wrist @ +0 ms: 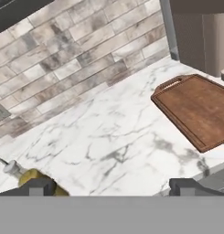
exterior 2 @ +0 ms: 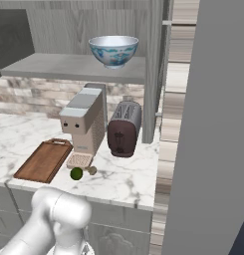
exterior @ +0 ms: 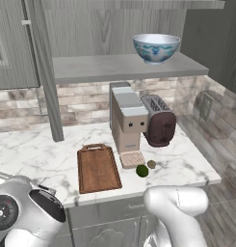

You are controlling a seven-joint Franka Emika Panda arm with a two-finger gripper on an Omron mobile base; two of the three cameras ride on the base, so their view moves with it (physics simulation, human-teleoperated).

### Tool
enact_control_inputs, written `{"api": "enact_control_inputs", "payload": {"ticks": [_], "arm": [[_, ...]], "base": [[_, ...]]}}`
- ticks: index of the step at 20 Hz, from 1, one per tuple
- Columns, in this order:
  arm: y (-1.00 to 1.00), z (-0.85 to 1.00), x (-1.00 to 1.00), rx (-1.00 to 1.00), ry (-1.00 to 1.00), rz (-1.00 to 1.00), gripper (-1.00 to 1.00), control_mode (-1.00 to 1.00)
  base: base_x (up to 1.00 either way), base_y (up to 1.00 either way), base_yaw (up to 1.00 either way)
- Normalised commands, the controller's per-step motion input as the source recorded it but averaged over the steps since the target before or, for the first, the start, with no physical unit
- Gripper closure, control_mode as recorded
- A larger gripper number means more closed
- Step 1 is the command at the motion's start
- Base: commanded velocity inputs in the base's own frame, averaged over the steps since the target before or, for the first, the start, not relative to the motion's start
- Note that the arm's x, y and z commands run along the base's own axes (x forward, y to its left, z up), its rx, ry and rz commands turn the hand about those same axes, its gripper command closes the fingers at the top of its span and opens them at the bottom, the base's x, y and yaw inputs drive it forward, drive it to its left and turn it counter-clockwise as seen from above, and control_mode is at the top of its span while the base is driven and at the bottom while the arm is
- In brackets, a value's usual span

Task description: Open the cabinet. Place the bowl and condiment on the counter. Then place the lime and garlic on the cutting board.

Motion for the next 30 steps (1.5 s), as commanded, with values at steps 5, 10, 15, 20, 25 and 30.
{"api": "enact_control_inputs", "payload": {"ticks": [5,10,15,20,25,30], "arm": [[-0.29,0.49,0.00,0.00,0.17,0.00,-1.00,-1.00],[-0.20,0.48,-0.01,0.00,0.16,0.00,-1.00,-1.00],[-0.30,0.30,-0.27,0.00,0.12,0.00,-1.00,-1.00],[-0.44,0.11,-0.50,0.00,0.05,0.00,-1.00,-1.00],[-0.56,0.01,-0.58,0.00,0.01,0.00,-1.00,-1.00],[-0.73,0.05,-0.15,0.00,0.01,0.00,-1.00,-1.00]], "base": [[0.00,0.00,0.00],[0.00,0.00,0.00],[0.00,0.00,0.00],[0.00,0.00,0.00],[0.00,0.00,0.00],[0.00,0.00,0.00]]}}
